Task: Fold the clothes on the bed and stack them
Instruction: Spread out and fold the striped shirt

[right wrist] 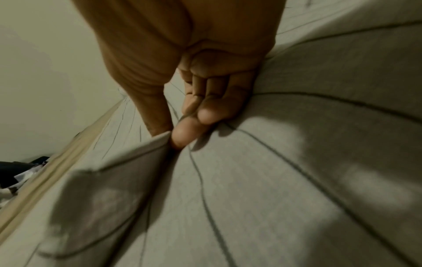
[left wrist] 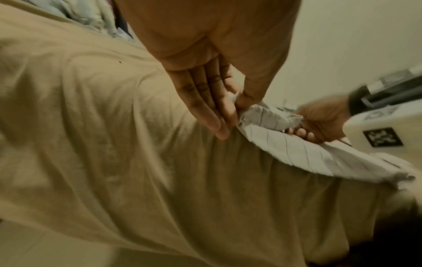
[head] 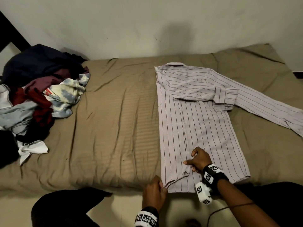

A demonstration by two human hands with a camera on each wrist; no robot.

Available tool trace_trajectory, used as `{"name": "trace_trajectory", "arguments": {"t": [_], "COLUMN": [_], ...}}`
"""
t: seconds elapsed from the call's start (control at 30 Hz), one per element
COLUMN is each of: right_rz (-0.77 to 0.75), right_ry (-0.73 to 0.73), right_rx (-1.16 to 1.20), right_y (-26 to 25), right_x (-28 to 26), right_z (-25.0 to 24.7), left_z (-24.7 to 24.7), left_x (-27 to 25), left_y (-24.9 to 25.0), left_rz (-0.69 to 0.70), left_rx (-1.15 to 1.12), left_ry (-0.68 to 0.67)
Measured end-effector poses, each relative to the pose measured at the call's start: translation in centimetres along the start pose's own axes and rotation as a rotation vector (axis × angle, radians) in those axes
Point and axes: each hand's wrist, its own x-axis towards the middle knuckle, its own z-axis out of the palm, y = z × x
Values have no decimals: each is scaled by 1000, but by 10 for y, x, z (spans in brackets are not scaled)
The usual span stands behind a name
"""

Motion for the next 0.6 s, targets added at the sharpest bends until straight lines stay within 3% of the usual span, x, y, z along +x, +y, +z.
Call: {"name": "trace_trajectory", "arguments": {"t": [0.13, 0.3, 0.37, 0.43, 0.5, 0.53, 0.6], "right_rz": [-2, -7, -36, -101, -287, -442, -769], "right_ry": [-3, 1, 25, 85, 190, 207, 100], "right_rx": [-3, -40, -143, -397, -694, -827, -1020], "right_y": [0, 2, 0, -7, -10, -10, -12], "right_x": [0, 2, 2, -5, -15, -21, -28], "right_z": [1, 0, 0, 0, 6, 12, 30], "left_z": [7, 1, -6, -13, -14, -14, -9], "left_x": [-5, -9, -7, 2, 16, 26, 50], "left_y": [10, 6, 9, 20, 29, 32, 34], "left_rz": [27, -23, -76, -43, 118, 187, 232], "left_rx": [186, 169, 197, 139, 156, 212, 380], "left_ry": [-86, -116, -50, 78, 105, 38, -70]}}
